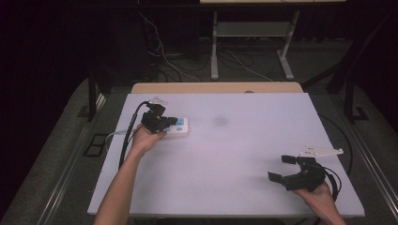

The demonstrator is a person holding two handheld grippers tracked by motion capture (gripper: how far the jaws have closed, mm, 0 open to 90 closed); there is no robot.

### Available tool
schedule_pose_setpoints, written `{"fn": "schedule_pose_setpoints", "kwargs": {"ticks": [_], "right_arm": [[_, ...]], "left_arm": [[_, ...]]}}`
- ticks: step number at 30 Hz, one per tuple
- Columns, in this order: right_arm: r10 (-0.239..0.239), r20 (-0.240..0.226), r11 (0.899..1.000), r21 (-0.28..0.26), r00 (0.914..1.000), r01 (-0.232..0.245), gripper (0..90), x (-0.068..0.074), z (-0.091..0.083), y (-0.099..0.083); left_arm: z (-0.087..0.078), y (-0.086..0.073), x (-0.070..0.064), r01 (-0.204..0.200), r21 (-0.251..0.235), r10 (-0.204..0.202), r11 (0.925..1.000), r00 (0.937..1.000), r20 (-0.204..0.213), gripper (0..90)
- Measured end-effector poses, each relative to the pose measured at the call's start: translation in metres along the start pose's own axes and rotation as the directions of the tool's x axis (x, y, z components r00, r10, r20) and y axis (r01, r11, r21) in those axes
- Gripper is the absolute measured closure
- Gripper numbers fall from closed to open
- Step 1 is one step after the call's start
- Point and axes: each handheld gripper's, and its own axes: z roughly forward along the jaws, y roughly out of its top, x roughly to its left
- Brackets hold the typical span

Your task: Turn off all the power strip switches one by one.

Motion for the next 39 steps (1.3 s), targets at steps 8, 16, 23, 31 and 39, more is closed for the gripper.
{"fn": "schedule_pose_setpoints", "kwargs": {"ticks": [8,16,23,31,39], "right_arm": [[0.000,-0.003,1.000,-0.004,1.0000,0.000,0.9,0.002,0.001,0.000],[-0.003,-0.005,1.000,-0.004,1.0000,0.003,0.9,0.003,0.002,0.001],[-0.003,-0.007,1.000,-0.005,1.0000,0.003,0.9,0.004,0.002,0.001],[-0.005,-0.008,1.000,-0.011,0.9999,0.005,0.9,0.004,0.001,0.001],[-0.004,-0.009,1.000,-0.017,0.9999,0.004,0.9,0.006,0.001,0.001]], "left_arm": [[-0.022,-0.016,-0.006,0.051,-0.056,-0.052,0.9971,0.9986,-0.014,57.0],[-0.044,-0.034,-0.016,0.057,-0.093,-0.053,0.9940,0.9977,0.042,20.2],[-0.058,-0.053,-0.029,0.081,-0.135,-0.074,0.9876,0.9954,0.062,9.3],[-0.067,-0.076,-0.047,0.056,-0.179,-0.043,0.9823,0.9962,0.075,0.0],[-0.067,-0.095,-0.069,0.025,-0.180,-0.007,0.9833,0.9948,0.101,0.0]]}}
